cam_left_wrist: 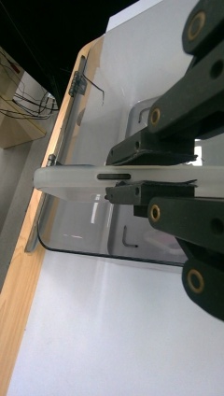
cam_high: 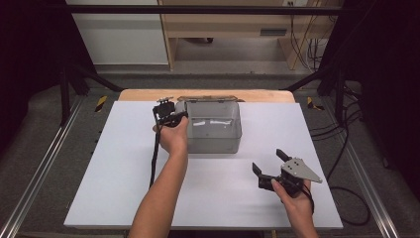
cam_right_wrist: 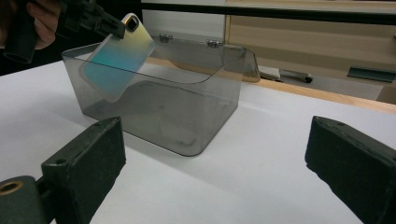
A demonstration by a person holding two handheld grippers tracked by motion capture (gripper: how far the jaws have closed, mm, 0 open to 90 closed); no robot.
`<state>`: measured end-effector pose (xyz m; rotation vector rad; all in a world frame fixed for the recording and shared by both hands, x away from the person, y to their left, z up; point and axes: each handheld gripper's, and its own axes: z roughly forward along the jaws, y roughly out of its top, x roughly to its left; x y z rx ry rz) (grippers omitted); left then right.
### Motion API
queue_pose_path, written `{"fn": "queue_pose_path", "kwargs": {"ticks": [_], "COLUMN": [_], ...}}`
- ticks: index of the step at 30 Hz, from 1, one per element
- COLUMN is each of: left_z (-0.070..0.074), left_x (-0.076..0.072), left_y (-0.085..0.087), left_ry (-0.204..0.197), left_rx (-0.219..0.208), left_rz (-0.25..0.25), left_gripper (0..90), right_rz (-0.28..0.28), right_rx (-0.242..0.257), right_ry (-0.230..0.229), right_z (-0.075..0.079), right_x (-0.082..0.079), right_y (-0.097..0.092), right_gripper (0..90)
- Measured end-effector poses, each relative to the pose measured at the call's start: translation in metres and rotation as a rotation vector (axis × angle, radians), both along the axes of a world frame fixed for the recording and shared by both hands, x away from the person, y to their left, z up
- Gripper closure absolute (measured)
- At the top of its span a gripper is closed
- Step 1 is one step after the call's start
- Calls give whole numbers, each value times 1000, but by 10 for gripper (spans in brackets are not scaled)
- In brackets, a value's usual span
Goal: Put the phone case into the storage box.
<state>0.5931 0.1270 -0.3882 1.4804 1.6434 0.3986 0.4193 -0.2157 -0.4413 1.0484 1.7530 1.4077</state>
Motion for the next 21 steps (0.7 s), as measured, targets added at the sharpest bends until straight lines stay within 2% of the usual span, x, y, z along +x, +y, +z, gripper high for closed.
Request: {"fn": "queue_pose_path", "kwargs": {"ticks": [8,13,18,21], "left_z": [-5,-10,-12,-12], "left_x": [6,10,13,15], "left_y": [0,1,0,1], "left_ry": [33,49,55,64], "left_rx": [5,44,44,67], "left_rz": [-10,-31,-32,-32], "left_gripper": [811,811,809,807], "right_rz": [5,3,4,1], "right_rx": [-2,-1,-2,0], "right_ry": [3,9,13,17], "right_z": [-1,-2,-2,-3], "right_x": [1,1,2,2], "right_y": [0,-1,-1,-1], "right_gripper": [53,53,53,53]}}
